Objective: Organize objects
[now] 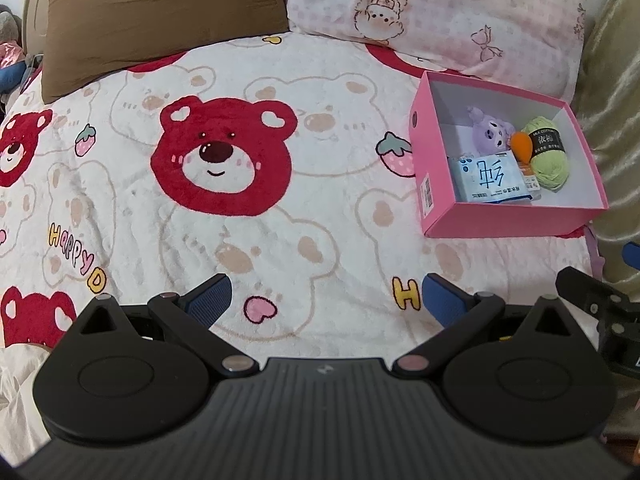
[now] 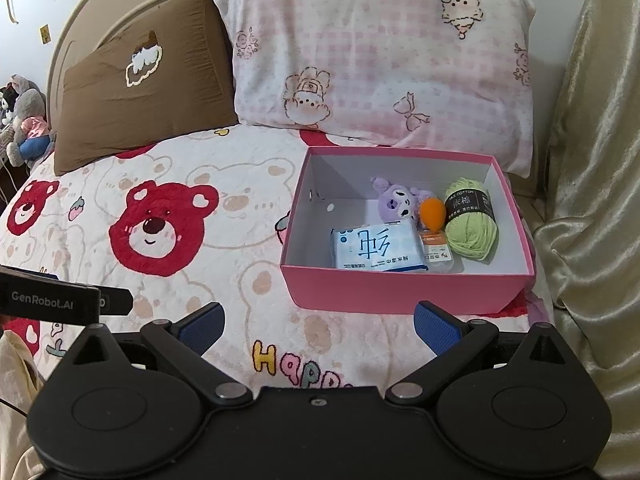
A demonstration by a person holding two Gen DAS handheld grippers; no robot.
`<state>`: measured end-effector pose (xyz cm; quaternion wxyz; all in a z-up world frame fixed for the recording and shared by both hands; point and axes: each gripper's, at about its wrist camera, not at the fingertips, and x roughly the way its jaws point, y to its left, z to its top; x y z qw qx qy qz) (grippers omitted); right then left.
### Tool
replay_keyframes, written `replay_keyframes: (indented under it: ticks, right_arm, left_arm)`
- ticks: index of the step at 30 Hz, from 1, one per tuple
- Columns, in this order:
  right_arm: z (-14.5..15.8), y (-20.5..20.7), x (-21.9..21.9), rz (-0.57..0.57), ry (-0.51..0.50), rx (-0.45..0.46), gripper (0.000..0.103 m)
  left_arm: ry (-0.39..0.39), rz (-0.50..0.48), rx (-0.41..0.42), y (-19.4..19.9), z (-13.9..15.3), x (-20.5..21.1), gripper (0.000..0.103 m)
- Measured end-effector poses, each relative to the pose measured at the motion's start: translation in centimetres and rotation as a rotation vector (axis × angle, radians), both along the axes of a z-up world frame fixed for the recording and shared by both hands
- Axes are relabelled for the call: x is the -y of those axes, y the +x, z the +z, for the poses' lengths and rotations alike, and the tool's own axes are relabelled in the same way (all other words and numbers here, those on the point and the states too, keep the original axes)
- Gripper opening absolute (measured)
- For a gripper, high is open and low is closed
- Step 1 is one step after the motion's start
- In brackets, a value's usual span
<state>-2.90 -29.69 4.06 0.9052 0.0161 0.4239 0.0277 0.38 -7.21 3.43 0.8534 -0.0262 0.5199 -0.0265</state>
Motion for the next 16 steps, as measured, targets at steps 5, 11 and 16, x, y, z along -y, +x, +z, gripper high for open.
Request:
replay_keyframes:
  ticks: [5, 11, 16]
  right_arm:
    - [-0.04, -0.01, -0.08, -0.001, 0.000, -0.001, 0.102]
    - [0.03, -0.05, -0.03, -0.003, -0.002, -0.001, 0.102]
    - [0.03, -0.06, 0.01, 0.000, -0.002, -0.001, 0.102]
  left_arm:
    - [0.007, -0.003, 0.001, -0.08, 0.09, -0.05, 0.103]
    - [0.013, -0.001, 0.004, -0.11, 0.21, -0.30, 0.103]
    - [0.015, -0.007, 0.001, -0.14, 0.21, -0.32, 0.103]
